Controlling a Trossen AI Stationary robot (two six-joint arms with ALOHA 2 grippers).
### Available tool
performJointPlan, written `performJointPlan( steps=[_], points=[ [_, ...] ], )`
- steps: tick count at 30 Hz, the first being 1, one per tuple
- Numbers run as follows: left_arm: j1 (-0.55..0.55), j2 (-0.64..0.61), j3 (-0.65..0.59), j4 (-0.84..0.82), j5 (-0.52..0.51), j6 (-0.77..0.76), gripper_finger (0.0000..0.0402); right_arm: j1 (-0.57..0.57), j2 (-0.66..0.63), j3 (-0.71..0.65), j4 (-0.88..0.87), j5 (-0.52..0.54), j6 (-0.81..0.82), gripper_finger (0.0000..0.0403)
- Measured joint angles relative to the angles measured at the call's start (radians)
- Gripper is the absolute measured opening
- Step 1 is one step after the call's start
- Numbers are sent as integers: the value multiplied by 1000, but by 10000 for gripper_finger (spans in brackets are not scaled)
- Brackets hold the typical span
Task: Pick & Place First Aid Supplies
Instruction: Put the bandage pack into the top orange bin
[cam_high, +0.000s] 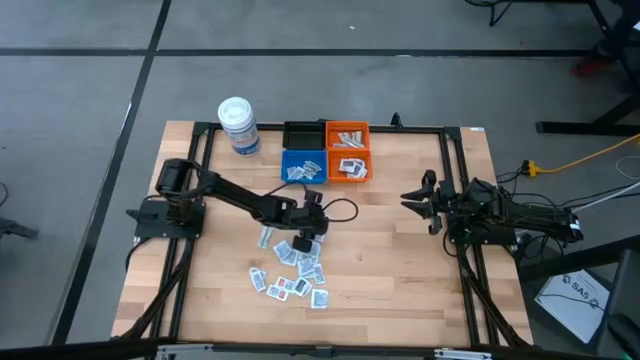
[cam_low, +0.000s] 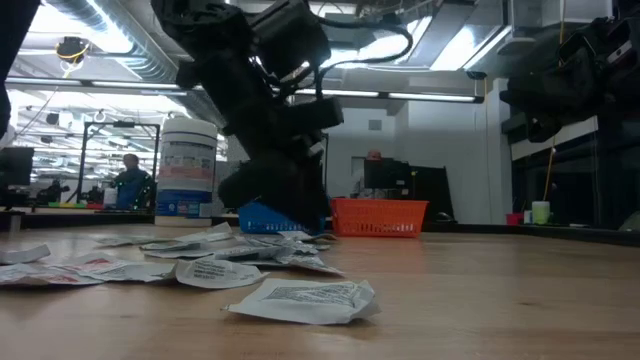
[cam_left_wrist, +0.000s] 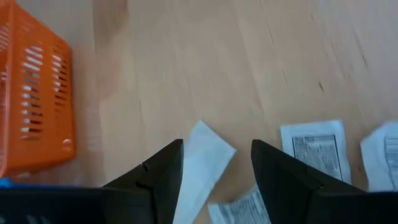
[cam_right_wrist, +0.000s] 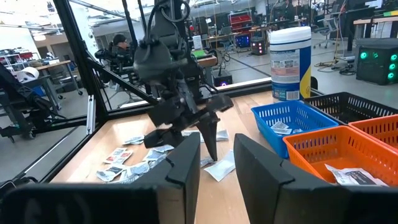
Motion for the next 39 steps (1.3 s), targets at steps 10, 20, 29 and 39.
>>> performJointPlan(
  steps=[10,20,29,39],
  points=[
    [-2,66,25,29,-78,1,183,0,0,0,0,0,0,100],
    [18,89,28,10,-119,-1,155,0,0,0,0,0,0,100],
    [18,94,26,0,-86,-54,66,0,0,0,0,0,0,100],
    [20,86,26,-22,-23,-198,3,0,0,0,0,0,0,100]
  ],
)
